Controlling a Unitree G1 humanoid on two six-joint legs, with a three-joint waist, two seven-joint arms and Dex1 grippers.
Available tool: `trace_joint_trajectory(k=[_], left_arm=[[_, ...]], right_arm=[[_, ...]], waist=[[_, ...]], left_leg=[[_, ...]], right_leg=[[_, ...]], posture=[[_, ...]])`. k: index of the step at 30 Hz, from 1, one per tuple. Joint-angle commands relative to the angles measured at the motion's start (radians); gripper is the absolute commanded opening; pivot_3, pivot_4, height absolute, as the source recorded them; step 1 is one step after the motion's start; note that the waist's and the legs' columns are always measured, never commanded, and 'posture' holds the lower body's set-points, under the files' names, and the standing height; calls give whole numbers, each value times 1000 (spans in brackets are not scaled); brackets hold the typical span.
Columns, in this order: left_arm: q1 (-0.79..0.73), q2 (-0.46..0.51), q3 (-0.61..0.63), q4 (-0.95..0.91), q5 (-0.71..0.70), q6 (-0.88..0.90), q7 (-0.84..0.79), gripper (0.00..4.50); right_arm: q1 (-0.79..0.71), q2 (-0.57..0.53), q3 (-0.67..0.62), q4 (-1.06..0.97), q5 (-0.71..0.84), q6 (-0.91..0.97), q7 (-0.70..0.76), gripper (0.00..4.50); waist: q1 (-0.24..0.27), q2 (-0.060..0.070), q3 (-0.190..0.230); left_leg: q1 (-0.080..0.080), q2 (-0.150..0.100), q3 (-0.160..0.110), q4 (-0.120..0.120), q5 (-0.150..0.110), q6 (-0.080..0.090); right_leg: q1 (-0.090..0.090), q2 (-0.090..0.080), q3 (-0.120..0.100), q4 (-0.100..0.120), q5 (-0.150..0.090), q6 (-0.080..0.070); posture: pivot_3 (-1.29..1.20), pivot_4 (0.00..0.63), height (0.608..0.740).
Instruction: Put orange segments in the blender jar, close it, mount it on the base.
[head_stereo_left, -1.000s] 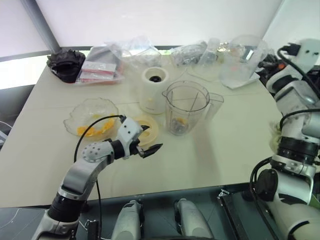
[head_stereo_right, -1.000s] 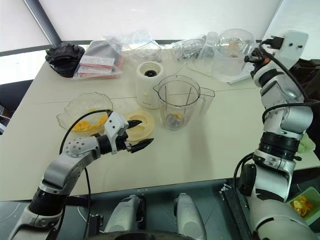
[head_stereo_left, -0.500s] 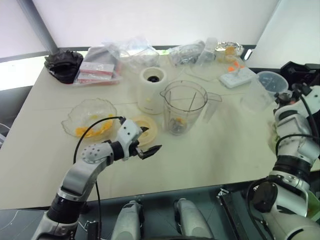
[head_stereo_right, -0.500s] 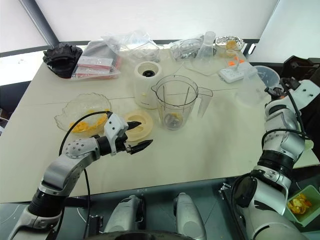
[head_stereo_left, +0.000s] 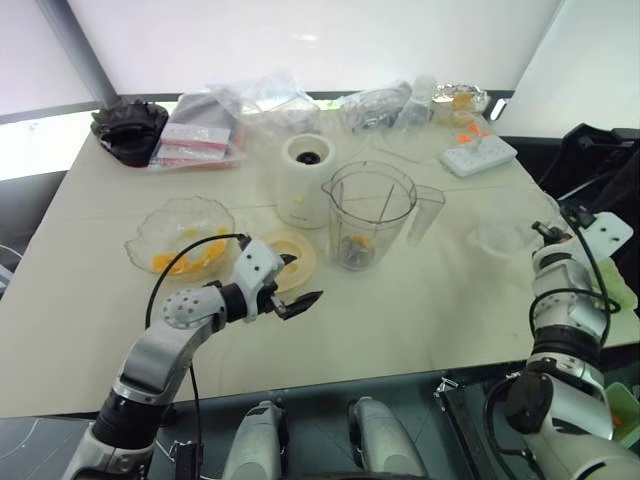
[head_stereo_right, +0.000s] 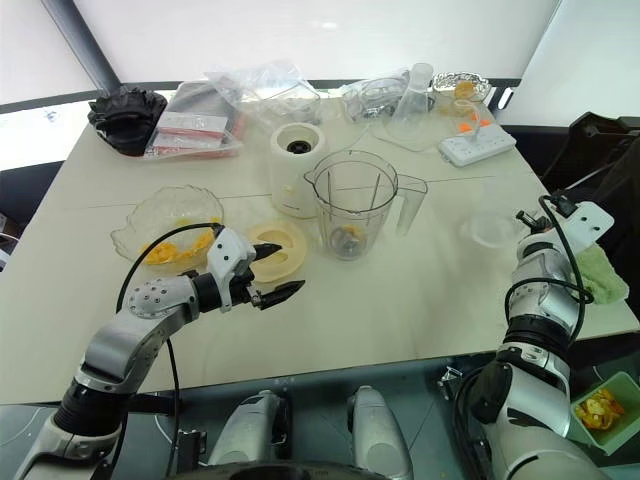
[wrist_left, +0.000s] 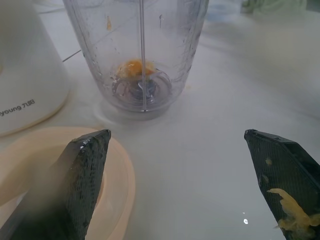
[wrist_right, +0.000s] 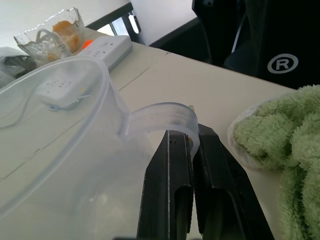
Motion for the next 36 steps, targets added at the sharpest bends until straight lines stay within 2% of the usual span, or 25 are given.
trace_joint_trajectory(k=[1,10,12,17,19,20,36], left_arm=[[5,7,11,-48,-9,-2,2,4500],[1,5,6,-46,-7,-2,1,4500],[-3,4,4,-43,-7,-2,0,4500],[-14,1,-1,-32,-4,-6,-4,4500],[-17,1,-2,-29,-4,-7,-6,4500],[-17,1,-3,-29,-4,-7,-7,4500],[-16,4,-3,-37,-8,-3,-14,4500]], right_arm=[[9,-31,2,0,3,-46,11,61],[49,-30,19,9,3,-66,11,61],[55,-30,19,5,7,-65,15,661],[69,-27,25,-7,12,-61,14,3008],[77,-26,30,-14,9,-57,11,4139],[88,-23,30,-28,10,-53,9,4466],[328,14,25,-487,87,166,-19,4466]], waist=[[0,0,0],[0,0,0],[0,0,0],[-2,0,0],[-3,0,0],[-3,0,0],[1,0,0]], left_leg=[[0,0,0,0,0,0],[0,0,0,0,0,0],[0,0,0,0,0,0],[0,0,0,0,0,0],[1,0,0,0,0,0],[1,0,0,0,0,0],[0,1,-2,0,0,0]], right_leg=[[0,0,0,0,0,0],[0,0,0,0,0,0],[0,0,0,0,0,0],[0,0,0,0,0,0],[0,0,0,0,0,0],[0,0,0,0,0,0],[0,0,0,0,0,0]], posture=[[0,150,740],[0,150,740],[0,150,740],[0,150,740],[0,150,740],[0,150,740],[0,150,740]])
